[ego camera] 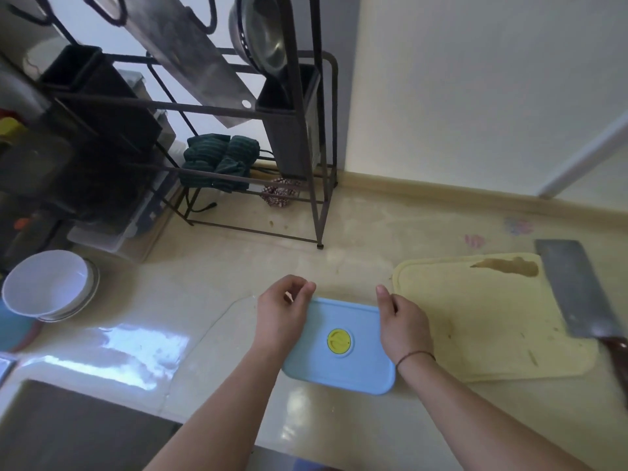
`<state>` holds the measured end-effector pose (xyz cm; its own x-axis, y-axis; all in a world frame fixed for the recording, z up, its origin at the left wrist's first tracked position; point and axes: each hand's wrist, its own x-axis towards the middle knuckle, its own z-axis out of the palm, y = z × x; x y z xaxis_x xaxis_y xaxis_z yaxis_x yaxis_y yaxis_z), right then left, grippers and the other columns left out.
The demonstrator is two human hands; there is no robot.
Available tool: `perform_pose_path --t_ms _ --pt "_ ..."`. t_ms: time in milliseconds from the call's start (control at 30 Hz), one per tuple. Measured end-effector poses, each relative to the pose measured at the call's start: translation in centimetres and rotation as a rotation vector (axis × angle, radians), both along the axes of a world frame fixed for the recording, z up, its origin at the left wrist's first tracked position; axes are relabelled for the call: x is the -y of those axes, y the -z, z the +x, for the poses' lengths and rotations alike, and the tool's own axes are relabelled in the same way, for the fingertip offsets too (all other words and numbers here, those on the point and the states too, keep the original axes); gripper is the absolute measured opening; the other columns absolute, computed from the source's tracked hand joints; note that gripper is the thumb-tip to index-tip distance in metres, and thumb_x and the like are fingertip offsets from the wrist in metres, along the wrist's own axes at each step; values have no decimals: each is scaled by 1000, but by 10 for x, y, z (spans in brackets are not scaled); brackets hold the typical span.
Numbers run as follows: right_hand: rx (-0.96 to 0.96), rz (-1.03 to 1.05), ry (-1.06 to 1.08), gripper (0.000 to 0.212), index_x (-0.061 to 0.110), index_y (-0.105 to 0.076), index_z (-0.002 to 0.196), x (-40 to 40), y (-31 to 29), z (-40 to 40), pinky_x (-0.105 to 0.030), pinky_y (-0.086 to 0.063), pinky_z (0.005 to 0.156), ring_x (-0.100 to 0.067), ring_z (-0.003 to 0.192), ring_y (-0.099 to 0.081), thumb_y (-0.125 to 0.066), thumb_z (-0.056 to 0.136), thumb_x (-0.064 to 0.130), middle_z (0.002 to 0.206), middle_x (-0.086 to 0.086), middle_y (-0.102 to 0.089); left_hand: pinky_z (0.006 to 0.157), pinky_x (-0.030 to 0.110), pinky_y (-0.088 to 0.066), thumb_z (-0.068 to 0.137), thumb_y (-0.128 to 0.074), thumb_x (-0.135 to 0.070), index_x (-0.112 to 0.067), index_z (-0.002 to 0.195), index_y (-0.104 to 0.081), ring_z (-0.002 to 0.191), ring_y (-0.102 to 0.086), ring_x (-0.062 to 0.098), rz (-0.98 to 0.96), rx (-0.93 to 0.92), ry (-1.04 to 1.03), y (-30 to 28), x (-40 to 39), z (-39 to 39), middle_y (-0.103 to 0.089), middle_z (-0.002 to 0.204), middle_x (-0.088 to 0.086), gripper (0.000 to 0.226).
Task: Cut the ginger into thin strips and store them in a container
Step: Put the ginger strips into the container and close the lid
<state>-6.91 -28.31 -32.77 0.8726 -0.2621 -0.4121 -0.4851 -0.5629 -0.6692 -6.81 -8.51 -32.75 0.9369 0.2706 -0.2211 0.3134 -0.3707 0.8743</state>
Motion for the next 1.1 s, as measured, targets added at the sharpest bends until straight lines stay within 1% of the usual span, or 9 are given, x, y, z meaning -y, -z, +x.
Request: perform_pose_path --t_ms 133,200,233,333,433,600,867,1000,1100 --pt "46 62 90 55 13 -39 64 -1 2 -3 -41 -27 61 -29 64 -43 -45 108 45 59 -3 -44 65 18 -41 98 -61 -25 -37 84 -65 64 -48 5 30 31 78 -1 1 2 -63 80 -12 19" --pt "146 156 155 43 12 -52 82 5 5 -16 -39 -30 66 -34 75 -54 -47 107 47 67 0 -52 70 20 -43 97 -53 -43 -42 100 -63 74 -55 5 -42 38 67 -3 -8 -7 -65 88 -18 10" --pt "219 178 147 40 13 -56 100 12 8 -27 -38 -35 67 -34 79 -60 -50 103 53 75 3 -59 74 20 -46 94 -50 -52 -41 112 -61 80 -59 5 -86 77 57 -4 -17 -16 -66 96 -21 24" --pt "327 145 -181 79 25 -39 146 34 20 -80 -29 -51 88 -24 105 -69 -48 89 79 126 -1 -67 97 26 -49 85 -58 -72 -28 143 -50 117 -61 11 -18 203 224 6 -44 -63 -57 137 -16 73" --pt "406 -23 -483 86 40 -28 159 50 42 -120 -13 -35 114 1 142 -44 -49 89 83 158 12 -47 115 17 -32 80 -64 -76 -42 154 -33 144 -40 7 153 221 434 23 -47 -100 -37 157 -18 87" --pt "588 -69 -481 60 31 -36 155 37 39 -110 -6 -31 114 -10 129 -56 -43 104 64 142 -7 -64 111 10 -30 81 -66 -72 -46 153 -30 142 -38 -3 67 234 324 21 -30 -98 -37 154 -31 85" --pt "502 -117 -488 73 10 -40 153 9 30 -34 -23 -41 102 -38 122 -69 -31 106 65 145 -20 -61 94 -5 -28 78 -64 -63 -40 151 -22 123 -42 -14 204 128 306 1 -39 -23 -44 143 -17 87" --pt "393 -175 -521 87 3 -47 153 6 25 -23 -29 -39 103 -38 124 -68 -26 103 71 147 -21 -60 91 14 -37 84 -76 -42 -37 152 -21 121 -55 13 246 110 307 4 -40 -15 -46 138 -15 87" --pt "254 -143 -588 105 12 -34 161 7 7 -20 -27 -36 111 -29 141 -53 -20 88 85 160 -13 -47 105 22 -39 77 -68 -56 -47 147 -24 128 -45 -11 132 128 292 4 -37 -19 -38 145 -28 83"
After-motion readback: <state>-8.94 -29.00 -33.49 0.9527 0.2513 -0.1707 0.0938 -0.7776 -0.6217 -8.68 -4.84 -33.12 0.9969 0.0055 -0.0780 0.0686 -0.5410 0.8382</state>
